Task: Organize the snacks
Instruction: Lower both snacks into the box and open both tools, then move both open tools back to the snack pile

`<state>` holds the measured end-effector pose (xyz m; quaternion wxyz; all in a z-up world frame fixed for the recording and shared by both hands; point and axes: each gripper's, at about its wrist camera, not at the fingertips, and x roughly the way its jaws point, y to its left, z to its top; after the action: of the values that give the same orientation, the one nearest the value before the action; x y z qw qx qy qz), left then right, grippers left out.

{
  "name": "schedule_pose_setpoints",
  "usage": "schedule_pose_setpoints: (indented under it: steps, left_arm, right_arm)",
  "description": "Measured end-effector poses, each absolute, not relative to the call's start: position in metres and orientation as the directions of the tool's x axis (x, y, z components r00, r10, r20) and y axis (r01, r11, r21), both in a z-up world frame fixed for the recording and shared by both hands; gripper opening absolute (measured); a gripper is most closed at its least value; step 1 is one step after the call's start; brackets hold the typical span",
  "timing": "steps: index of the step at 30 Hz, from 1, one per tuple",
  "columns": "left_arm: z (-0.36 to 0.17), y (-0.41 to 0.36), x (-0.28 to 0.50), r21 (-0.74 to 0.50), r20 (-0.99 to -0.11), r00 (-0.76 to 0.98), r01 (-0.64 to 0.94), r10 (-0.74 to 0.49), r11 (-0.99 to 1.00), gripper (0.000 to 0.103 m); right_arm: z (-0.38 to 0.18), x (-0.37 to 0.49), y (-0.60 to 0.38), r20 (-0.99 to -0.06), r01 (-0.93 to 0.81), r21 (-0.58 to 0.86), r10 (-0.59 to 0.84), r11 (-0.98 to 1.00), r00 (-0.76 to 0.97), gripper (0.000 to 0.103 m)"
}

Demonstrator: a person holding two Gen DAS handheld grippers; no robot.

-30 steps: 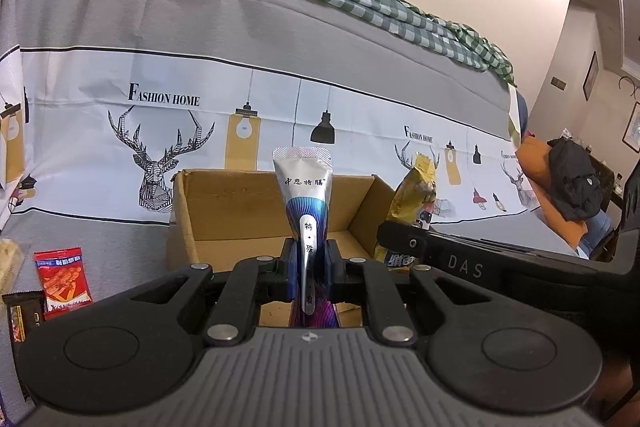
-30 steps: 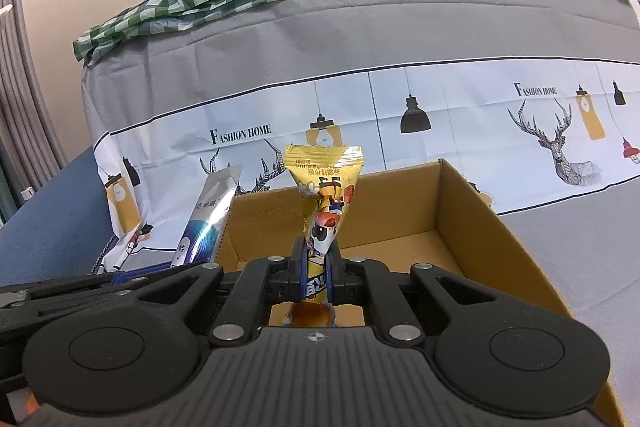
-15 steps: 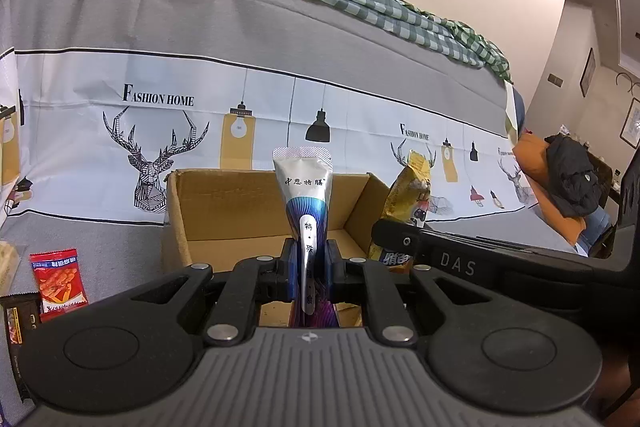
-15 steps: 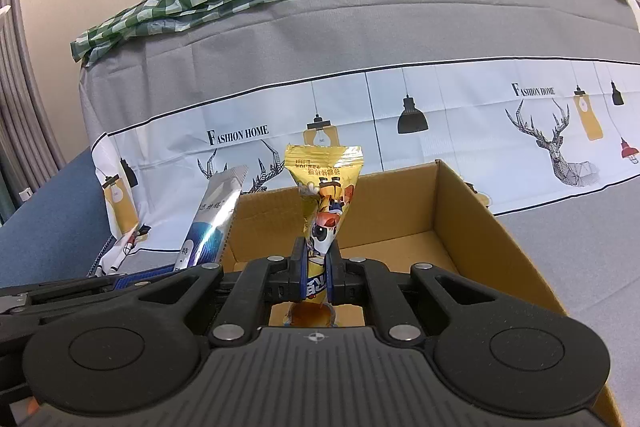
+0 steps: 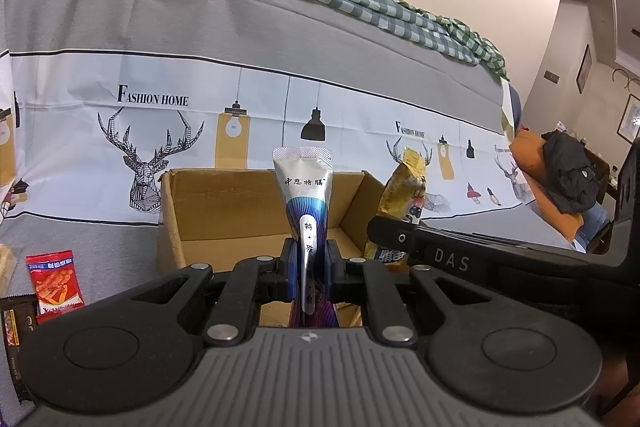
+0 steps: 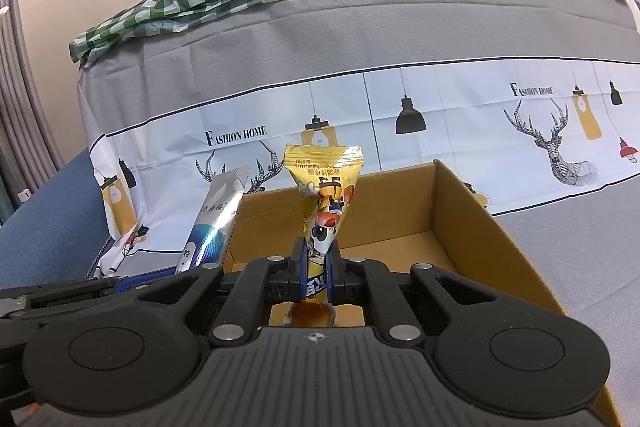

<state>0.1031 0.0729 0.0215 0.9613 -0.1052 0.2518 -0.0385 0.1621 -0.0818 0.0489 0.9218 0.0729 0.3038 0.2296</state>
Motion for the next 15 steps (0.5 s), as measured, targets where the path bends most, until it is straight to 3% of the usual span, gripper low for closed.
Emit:
schedule_pose_setpoints:
  steps: [4,5,6,8,15]
  left_arm:
    - [0.023,0.075,0.105,-0.261,-0.475,0.863,0.049,-0.172,0.964,0.019]
    - [0.022,0.076,0.105,-0.279,-0.475,0.86,0.055,-0.188,0.959,0.027]
    - [0.022,0.076,0.105,-0.293,-0.472,0.859,0.056,-0.196,0.954,0.034]
    - [0.022,0.077,0.104,-0.295,-0.471,0.861,0.051,-0.191,0.954,0.034]
    - [0.025,0.084,0.096,-0.285,-0.466,0.871,0.016,-0.153,0.958,0.034]
  right_arm:
    - [0.049,0.163,-0.082,-0.533,-0.367,0.267,0.454,0.891,0.713,0.009]
    - [0.049,0.163,-0.082,-0.539,-0.351,0.261,0.438,0.899,0.719,0.012]
    - [0.048,0.164,-0.082,-0.547,-0.324,0.25,0.409,0.912,0.731,0.027]
    - [0.047,0.166,-0.085,-0.562,-0.262,0.232,0.349,0.937,0.75,0.046]
    - [0.046,0.165,-0.085,-0.555,-0.228,0.228,0.319,0.946,0.768,0.046]
